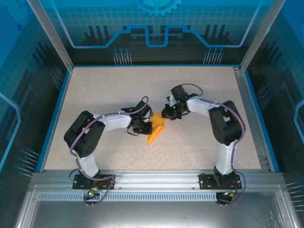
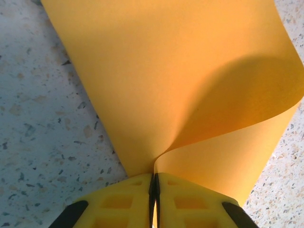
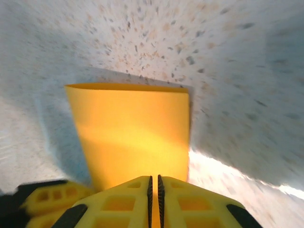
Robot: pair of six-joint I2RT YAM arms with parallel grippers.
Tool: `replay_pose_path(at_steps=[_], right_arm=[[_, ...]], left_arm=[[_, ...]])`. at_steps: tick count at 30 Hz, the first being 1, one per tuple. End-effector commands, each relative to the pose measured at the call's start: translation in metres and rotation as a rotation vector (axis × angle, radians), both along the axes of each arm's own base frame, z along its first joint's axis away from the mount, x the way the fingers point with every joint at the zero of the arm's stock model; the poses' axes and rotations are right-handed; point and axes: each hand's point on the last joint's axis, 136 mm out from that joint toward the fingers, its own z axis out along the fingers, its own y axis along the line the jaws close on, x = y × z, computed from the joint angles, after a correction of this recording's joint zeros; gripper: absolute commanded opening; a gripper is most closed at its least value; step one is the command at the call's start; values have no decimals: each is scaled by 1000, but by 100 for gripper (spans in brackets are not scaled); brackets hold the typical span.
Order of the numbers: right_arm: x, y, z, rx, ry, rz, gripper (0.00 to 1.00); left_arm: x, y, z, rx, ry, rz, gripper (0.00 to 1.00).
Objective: Fold a paper plane with a square sheet of paper (pick it up from the middle)
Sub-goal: Third fold the triangle at the center of the table.
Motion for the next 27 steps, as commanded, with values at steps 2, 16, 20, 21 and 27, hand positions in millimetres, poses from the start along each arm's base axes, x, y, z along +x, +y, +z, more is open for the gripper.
replay_pose_path(at_steps=[2,16,20,21,27], right_arm=[[6,-23,57,73,-187,-95,13],[-9,6,13,22,-81,18,11],[5,22,-11,-30,-33,59,11],[8,25,-13,-35,-31,67,11],[10,31,-41,-100,28,103,11]], left_arm=[[0,4,-12,39,16,-24,12],[-1,4,-11,41,15,-48,12],[-1,4,-10,43,16,-48,12],[-1,4,-10,43,14,-48,12],[0,3,-6,39,8,-56,12]])
